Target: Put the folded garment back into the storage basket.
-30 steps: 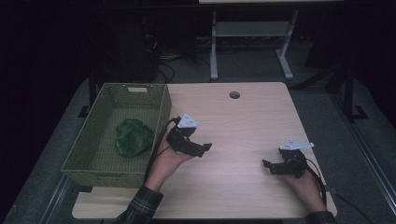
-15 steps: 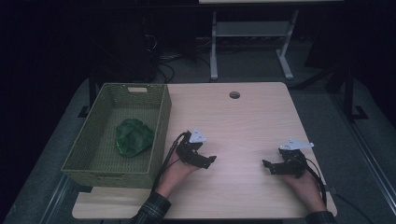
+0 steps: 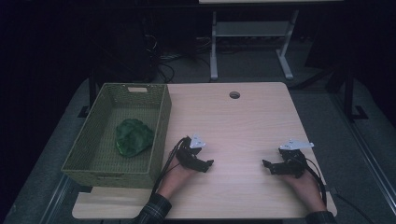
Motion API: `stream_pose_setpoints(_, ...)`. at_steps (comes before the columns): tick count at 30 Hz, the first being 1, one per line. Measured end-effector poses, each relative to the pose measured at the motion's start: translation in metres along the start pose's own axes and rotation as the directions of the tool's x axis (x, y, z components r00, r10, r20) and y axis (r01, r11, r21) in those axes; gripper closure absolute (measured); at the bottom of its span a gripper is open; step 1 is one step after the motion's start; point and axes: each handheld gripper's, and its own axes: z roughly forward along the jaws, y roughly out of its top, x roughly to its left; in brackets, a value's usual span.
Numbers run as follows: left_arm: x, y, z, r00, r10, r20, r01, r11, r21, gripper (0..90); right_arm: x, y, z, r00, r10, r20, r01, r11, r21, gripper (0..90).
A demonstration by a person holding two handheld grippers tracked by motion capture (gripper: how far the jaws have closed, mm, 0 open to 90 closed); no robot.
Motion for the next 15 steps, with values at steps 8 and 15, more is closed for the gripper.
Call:
stream_pose_setpoints(8,0.0000,-0.0008,0.0003,1.0000,0.003,0.002,-0.003,1.0000,-0.006,13.7,0.0000,-0.0001,0.0000,1.0000,0.000,0.000,0.000,1.000,0.001,12.8)
stream_pose_setpoints(15,-0.0001,-0.0009,0.0004,1.0000,0.001,0.002,-0.001,1.0000,-0.008,13.8,0.0002,-0.0001,0.0000,1.0000,0.002,0.000,-0.002,1.000,0.000,12.8)
